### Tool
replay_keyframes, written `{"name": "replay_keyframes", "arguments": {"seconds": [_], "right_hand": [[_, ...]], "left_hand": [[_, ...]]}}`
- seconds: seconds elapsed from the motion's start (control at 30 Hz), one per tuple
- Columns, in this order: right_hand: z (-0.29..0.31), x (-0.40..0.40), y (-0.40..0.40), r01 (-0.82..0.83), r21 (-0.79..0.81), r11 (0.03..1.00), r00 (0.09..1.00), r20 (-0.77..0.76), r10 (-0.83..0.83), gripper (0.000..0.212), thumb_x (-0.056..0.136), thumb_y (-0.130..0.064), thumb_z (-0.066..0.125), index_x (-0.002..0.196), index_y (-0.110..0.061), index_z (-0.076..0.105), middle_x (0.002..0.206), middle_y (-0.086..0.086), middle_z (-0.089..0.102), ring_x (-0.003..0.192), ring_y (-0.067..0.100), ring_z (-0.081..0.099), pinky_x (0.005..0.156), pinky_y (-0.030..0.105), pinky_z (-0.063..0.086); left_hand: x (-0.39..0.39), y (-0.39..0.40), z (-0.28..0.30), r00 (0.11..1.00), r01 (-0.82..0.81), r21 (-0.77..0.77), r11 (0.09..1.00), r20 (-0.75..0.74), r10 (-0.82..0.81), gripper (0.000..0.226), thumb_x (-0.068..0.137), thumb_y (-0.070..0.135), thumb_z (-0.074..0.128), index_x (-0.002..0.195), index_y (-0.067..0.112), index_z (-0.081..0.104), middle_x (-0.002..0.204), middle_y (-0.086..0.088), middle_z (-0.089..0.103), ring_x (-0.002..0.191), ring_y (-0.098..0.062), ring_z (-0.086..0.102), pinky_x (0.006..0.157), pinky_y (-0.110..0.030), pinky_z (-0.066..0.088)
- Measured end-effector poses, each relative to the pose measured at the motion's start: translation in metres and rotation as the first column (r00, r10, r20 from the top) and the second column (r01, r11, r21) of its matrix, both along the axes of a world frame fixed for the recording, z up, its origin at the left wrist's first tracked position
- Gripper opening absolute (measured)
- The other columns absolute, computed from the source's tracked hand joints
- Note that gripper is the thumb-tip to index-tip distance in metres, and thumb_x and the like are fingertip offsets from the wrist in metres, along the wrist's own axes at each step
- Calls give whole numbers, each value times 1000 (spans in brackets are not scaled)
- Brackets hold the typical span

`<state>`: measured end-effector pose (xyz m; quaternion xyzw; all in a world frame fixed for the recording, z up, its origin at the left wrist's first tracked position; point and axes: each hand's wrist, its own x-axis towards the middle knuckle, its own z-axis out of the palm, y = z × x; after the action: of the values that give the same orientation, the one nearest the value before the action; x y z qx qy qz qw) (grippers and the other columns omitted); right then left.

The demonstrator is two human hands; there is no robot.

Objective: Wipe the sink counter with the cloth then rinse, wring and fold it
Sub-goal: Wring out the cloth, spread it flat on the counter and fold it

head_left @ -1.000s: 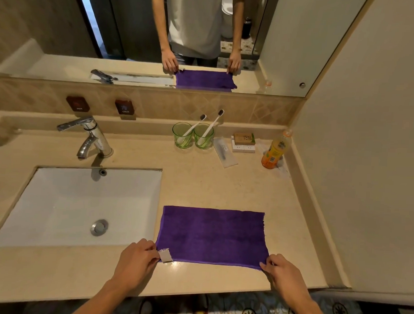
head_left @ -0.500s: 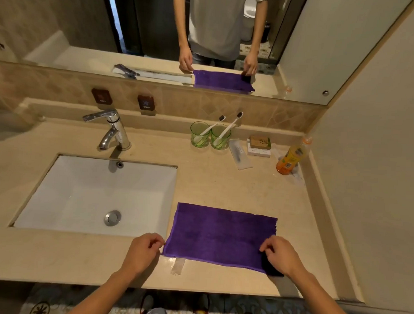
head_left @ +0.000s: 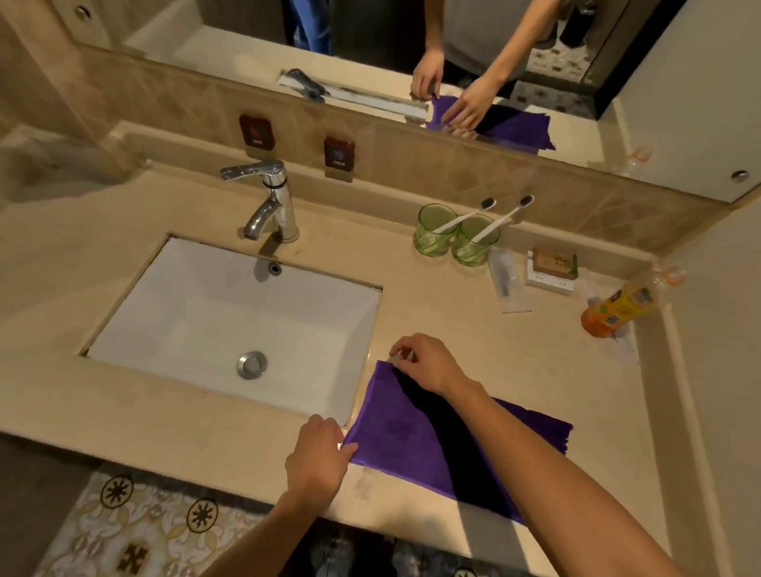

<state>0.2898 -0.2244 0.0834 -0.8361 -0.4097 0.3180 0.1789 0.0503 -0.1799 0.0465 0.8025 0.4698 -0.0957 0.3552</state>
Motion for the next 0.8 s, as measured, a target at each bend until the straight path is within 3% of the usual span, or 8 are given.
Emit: {"name": "replay_keyframes", "arguments": {"seconds": [0.2, 0.33, 0.47, 0.67, 0.8], "right_hand": [[-19, -4, 27, -82, -120, 989, 996, 15, 84, 28, 89, -30, 73, 111, -15, 67, 102, 0, 61, 93, 20, 59, 84, 36, 52], [-29, -5, 34, -124, -213, 969, 983, 104, 149, 20, 94, -28, 66, 106, -12, 65, 110, 7, 64, 101, 26, 60, 81, 37, 51], [-31, -2, 38, -65, -209, 976, 984, 148, 97, 14, 94, -31, 66, 98, -18, 65, 105, 3, 63, 99, 24, 59, 73, 34, 45], [-28, 3, 41, -20, -167, 986, 999, 46, 28, 11, 86, -25, 76, 89, -16, 70, 95, 2, 66, 89, 22, 61, 73, 33, 48], [-10, 9, 47, -61, -101, 993, 997, -60, 55, 12, 83, -14, 79, 86, -7, 71, 91, 9, 71, 79, 21, 63, 75, 31, 51]], "left_hand": [[-2, 0, -4, 999, 19, 45, 999, -31, -17, 25, 97, 50, 59, 94, 26, 59, 106, 7, 50, 93, -13, 55, 82, -32, 55], [-3, 4, -3, 996, 70, 52, 996, -56, -67, 30, 99, 53, 53, 104, 26, 63, 114, 7, 52, 101, -12, 56, 82, -23, 49], [-5, 7, -4, 986, 136, 79, 987, -104, -128, 37, 101, 56, 47, 115, 27, 63, 122, 7, 52, 109, -11, 57, 80, -19, 43], [-5, 10, -1, 988, 141, 66, 988, -76, -136, 32, 101, 53, 50, 109, 26, 63, 117, 4, 55, 102, -14, 59, 86, -25, 52], [-9, 15, 8, 998, 53, -59, 997, 42, -50, 21, 99, 44, 55, 89, 25, 59, 93, 6, 63, 82, -12, 60, 71, -25, 47]]}}
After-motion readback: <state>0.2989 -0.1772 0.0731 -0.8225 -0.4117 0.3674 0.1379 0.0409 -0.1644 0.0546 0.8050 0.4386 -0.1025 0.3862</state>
